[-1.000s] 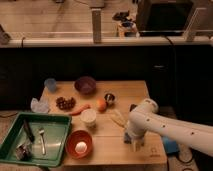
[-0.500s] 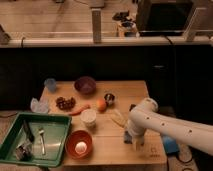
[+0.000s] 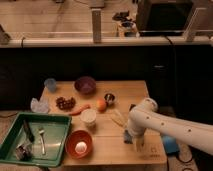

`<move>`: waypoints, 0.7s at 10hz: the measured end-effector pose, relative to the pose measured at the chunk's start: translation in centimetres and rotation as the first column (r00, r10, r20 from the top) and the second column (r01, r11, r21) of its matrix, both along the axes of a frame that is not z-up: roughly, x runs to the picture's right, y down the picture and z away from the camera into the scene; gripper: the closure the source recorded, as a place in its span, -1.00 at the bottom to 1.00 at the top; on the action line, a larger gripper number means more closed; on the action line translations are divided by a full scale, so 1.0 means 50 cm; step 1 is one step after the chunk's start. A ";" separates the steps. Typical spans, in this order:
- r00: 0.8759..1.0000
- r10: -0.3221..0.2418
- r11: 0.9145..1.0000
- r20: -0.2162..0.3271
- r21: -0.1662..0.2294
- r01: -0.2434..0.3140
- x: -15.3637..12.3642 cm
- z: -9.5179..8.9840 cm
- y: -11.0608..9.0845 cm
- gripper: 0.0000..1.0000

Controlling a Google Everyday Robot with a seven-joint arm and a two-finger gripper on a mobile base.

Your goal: Place sponge in tray

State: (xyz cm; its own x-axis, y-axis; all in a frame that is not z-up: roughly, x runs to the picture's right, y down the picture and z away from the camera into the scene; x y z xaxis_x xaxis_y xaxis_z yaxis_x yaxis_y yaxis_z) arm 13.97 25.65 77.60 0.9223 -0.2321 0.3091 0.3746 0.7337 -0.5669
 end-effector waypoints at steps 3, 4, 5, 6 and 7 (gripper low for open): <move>1.000 0.009 1.000 -0.003 0.000 -0.009 0.005 0.009 -0.006 -0.60; 1.000 0.010 1.000 -0.004 0.000 -0.010 0.005 0.011 -0.007 -0.58; 1.000 0.010 1.000 -0.003 0.003 -0.010 0.004 0.012 -0.011 -0.51; 1.000 0.011 1.000 -0.002 0.006 -0.011 0.003 0.013 -0.018 -0.36; 1.000 0.013 1.000 -0.003 0.005 -0.013 0.005 0.014 -0.019 -0.20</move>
State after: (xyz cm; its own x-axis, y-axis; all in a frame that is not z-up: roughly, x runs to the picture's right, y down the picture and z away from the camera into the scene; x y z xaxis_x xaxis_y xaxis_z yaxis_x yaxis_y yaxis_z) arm 14.23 24.69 78.29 0.9262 -0.2218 0.3049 0.3634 0.7409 -0.5648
